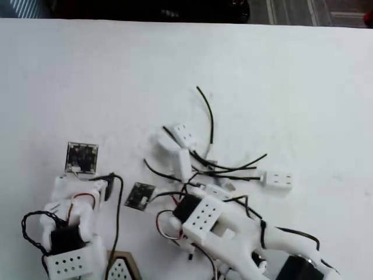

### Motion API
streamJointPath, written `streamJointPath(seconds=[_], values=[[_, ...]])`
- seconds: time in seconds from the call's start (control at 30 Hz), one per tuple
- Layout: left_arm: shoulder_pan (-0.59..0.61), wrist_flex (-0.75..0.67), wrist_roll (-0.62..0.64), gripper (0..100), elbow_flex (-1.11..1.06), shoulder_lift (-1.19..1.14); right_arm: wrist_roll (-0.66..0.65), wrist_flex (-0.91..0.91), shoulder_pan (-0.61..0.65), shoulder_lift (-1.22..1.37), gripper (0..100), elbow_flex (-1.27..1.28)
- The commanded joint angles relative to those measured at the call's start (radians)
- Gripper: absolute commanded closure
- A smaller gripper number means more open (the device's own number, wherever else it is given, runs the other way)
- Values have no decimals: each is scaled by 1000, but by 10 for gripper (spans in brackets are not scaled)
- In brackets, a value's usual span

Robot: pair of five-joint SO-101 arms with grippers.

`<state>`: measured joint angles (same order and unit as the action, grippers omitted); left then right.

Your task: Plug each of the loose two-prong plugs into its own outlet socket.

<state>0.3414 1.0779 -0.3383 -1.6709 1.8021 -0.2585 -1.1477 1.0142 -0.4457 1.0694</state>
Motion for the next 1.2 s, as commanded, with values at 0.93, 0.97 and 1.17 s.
streamJointPath(seconds=[0.93, 0.97, 1.17], values=[[7, -21, -11, 706, 6, 12, -439, -156, -661, -478, 981, -74], [7, -21, -11, 706, 6, 12, -443, -154, -690, -498, 981, -74], [7, -21, -11, 706, 6, 12, -479, -150, -897, -567, 981, -74]])
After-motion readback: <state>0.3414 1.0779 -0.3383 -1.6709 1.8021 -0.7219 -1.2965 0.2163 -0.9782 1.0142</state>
